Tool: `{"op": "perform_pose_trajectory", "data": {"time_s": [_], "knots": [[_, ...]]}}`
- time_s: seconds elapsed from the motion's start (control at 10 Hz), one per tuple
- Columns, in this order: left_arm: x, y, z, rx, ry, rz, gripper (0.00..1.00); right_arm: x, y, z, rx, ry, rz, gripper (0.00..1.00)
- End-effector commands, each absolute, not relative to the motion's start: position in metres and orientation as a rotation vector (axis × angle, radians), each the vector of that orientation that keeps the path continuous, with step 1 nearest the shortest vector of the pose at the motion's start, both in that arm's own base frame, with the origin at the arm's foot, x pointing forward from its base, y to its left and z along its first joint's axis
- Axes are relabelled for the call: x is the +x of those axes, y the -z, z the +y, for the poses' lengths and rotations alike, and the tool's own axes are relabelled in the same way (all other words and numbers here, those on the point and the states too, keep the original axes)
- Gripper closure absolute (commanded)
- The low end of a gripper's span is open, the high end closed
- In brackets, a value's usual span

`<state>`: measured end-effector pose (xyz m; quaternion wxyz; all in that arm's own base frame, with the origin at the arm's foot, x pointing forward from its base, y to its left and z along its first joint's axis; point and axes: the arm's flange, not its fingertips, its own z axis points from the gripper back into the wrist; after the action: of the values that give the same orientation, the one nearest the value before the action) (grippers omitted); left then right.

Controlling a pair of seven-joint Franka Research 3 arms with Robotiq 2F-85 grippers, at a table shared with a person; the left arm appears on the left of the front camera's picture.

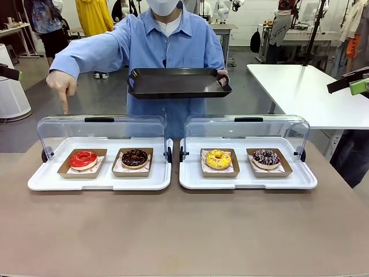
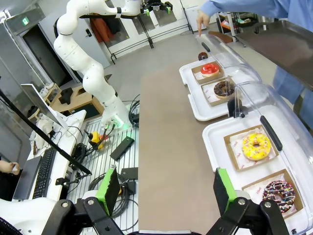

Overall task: Provide the desired donut to the person.
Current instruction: Pick up and lift the Paper togo box containing the Donut pointed at by the person.

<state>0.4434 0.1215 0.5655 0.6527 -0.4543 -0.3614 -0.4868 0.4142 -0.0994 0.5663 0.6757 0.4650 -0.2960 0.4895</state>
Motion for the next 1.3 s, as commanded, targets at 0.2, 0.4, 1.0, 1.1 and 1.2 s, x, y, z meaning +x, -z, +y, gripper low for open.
{"op": "perform_pose_trajectory", "data": {"time_s": [0.2, 0.4, 1.0, 1.1, 1.2], "knots": [[0.444, -0.567, 0.121, -1.032, 1.088, -0.826, 0.00, 0.415, -0.566, -0.098, 1.053, -1.105, -0.668, 0.00], [0.430, -0.574, 0.107, -0.830, 1.171, -0.772, 0.00, 0.415, -0.566, -0.098, 1.053, -1.105, -0.668, 0.00], [0.421, -0.559, -0.011, -0.057, 1.510, -0.409, 0.00, 0.415, -0.566, -0.098, 1.053, -1.105, -0.668, 0.00], [0.421, -0.539, -0.022, -0.017, 1.516, -0.366, 0.00, 0.415, -0.566, -0.098, 1.053, -1.105, -0.668, 0.00], [0.427, -0.521, -0.032, 0.003, 1.538, -0.336, 0.00, 0.415, -0.566, -0.098, 1.053, -1.105, -0.668, 0.00]]}}
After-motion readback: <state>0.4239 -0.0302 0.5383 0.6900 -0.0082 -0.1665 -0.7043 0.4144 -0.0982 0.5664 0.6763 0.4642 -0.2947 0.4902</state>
